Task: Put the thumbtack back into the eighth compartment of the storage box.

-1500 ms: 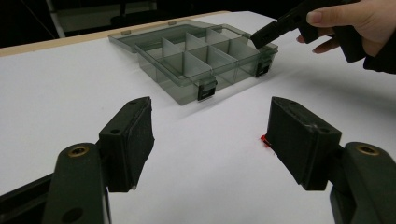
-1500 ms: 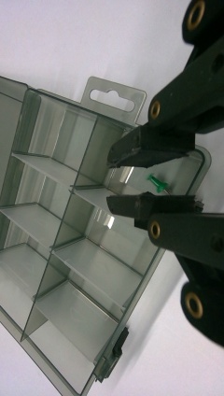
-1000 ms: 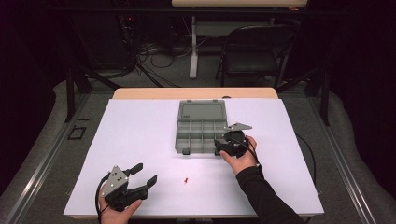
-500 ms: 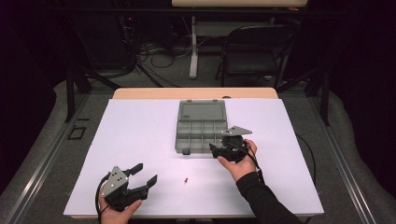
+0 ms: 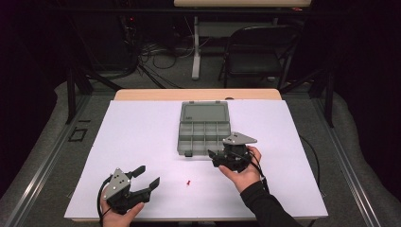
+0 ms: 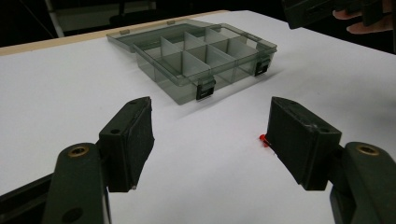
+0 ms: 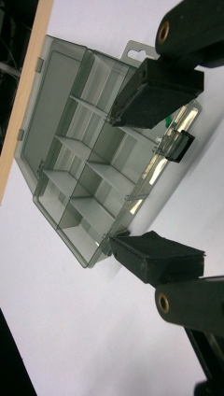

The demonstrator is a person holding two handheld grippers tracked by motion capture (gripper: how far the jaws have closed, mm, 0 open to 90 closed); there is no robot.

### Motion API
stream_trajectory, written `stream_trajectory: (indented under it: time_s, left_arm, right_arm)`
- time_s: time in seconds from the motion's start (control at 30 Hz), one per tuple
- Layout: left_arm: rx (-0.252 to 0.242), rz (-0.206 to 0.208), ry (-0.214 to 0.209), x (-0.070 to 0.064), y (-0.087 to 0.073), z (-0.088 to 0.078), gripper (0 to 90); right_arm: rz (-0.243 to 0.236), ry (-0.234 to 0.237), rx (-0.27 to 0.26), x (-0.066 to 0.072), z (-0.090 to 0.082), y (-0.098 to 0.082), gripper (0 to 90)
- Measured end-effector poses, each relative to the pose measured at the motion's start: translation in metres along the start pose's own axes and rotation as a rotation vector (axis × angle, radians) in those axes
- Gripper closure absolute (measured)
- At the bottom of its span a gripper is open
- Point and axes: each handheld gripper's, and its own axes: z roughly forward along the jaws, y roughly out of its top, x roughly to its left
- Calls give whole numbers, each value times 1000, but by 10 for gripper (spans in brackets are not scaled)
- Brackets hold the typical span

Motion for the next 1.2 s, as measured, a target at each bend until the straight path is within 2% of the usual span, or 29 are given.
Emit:
stream_trajectory:
  time_s: [0.17, 0.6, 0.9, 1.2]
  left_arm:
    - [-1, -2, 0, 0, 0, 0, 315]
    - [0, 0, 0, 0, 0, 0, 315]
    - [0, 0, 1, 0, 0, 0, 315]
    - [0, 0, 1, 0, 0, -1, 315]
  right_arm:
    - [-41, 15, -11, 10, -5, -1, 337]
    - [-39, 96, -11, 32, -12, -3, 347]
    - [-69, 106, -6, 43, -10, -6, 350]
    - [-63, 131, 5, 54, -1, -20, 363]
